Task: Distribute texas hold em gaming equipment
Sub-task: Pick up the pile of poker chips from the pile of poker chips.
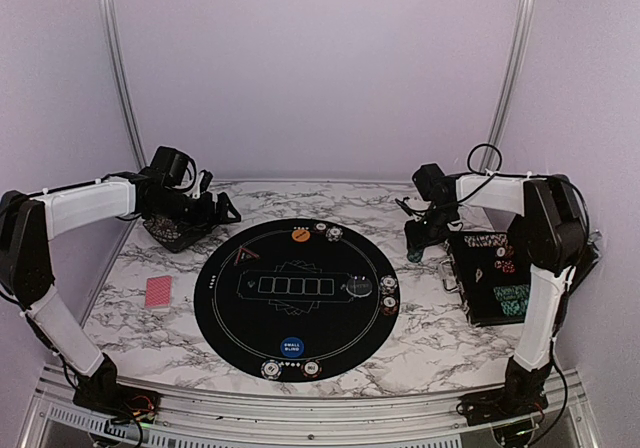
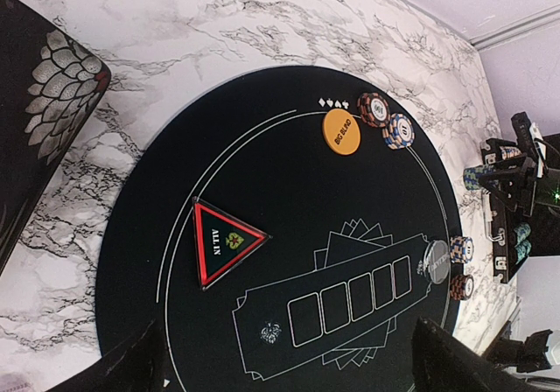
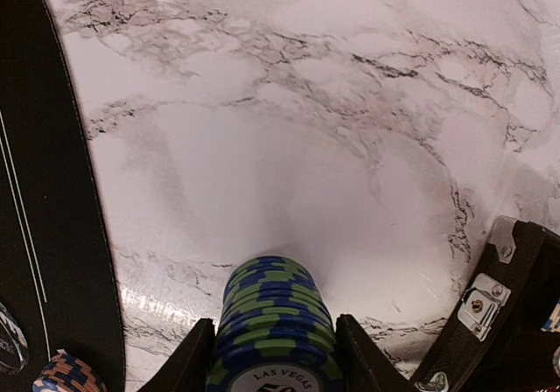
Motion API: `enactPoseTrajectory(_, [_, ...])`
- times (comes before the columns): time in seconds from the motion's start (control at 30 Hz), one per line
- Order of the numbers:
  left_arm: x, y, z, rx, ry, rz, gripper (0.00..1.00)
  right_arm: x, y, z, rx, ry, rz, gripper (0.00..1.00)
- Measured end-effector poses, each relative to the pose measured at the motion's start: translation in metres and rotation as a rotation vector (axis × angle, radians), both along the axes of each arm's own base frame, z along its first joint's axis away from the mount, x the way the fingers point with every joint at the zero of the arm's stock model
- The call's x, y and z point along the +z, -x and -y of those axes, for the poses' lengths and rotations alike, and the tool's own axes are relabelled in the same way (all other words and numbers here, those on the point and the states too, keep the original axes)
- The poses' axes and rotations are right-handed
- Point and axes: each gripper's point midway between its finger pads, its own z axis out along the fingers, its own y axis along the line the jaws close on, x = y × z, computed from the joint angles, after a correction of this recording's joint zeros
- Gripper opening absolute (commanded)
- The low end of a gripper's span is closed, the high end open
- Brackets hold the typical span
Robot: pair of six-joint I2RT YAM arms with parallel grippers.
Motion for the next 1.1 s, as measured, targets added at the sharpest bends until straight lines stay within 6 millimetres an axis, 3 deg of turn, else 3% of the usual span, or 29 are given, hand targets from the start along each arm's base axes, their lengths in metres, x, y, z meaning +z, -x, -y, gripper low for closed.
enactPoseTrajectory(0.63, [0.0000, 0.0000, 0.0000, 0.000, 0.000, 0.000, 0.99, 0.0000, -0.0002, 0.0006, -0.026, -0.005, -0.001, 0.30])
enactPoseTrajectory(1.1, [0.0000, 0.0000, 0.0000, 0.000, 0.000, 0.000, 0.99, 0.0047, -0.0003, 0.0024, -0.048, 0.000, -0.007, 0.29])
